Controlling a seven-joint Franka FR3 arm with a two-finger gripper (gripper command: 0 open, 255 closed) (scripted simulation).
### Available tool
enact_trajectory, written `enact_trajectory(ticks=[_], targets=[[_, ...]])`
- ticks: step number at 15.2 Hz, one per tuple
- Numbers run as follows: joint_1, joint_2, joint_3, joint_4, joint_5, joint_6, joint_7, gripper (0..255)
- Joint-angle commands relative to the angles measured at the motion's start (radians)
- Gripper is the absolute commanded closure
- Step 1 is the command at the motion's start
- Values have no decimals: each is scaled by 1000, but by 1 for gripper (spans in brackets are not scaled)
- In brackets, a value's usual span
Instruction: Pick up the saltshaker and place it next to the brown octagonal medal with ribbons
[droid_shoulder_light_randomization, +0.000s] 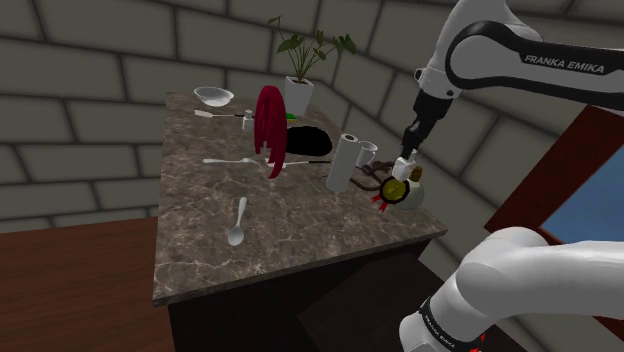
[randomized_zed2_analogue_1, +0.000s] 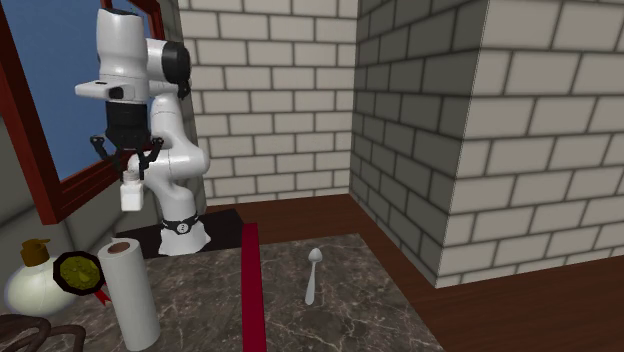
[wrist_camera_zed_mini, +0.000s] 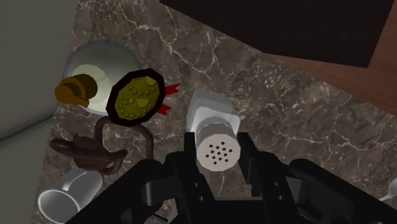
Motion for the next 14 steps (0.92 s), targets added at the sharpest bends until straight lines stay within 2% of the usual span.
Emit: enact_trajectory(ticks=[1,6,14], targets=[[-19,-16,-42,-7,-30,-2,-47,255],[-70,-49,-157,-13,-112,-4,-170,255],[-78,-64,-175,-128,-132,94,-156,255]])
